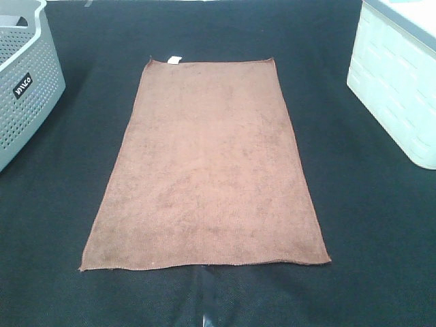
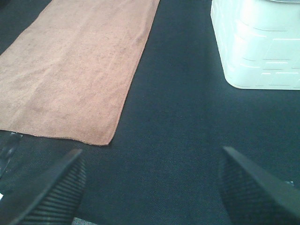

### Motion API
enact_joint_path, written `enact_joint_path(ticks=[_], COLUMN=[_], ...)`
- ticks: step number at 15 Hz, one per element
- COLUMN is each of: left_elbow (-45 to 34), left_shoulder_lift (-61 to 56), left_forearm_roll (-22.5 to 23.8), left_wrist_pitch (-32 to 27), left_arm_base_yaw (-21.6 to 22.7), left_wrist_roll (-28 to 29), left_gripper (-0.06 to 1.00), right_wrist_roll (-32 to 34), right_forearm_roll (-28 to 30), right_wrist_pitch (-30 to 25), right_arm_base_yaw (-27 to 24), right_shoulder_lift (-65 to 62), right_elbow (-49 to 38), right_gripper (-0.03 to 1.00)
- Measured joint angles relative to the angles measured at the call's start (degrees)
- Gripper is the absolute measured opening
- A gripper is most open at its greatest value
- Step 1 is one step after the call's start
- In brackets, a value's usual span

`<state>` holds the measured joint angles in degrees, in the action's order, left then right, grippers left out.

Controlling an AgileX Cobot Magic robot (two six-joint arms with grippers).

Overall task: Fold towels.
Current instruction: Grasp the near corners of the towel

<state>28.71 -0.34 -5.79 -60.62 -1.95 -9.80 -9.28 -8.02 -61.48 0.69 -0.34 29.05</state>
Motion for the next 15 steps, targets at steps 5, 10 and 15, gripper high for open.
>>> enact_joint_path(ticks=[5,10,15], left_elbow=[0.0,0.0,0.23], left_shoulder_lift=[0.0,0.0,0.17], left_forearm_roll=[0.0,0.0,0.0], left_wrist_pitch=[0.0,0.0,0.69], left_arm_base_yaw=[0.0,0.0,0.0], left_wrist_roll=[0.0,0.0,0.23], left_gripper=[0.65,0.65,0.65], right_wrist_roll=[0.0,0.0,0.0], right_forearm_roll=[0.0,0.0,-0.06], right_wrist_pitch=[0.0,0.0,0.69], right_arm_base_yaw=[0.0,0.0,0.0], right_shoulder_lift=[0.0,0.0,0.69], right_elbow=[0.0,0.0,0.23], right_gripper=[0.73,0.73,0.73])
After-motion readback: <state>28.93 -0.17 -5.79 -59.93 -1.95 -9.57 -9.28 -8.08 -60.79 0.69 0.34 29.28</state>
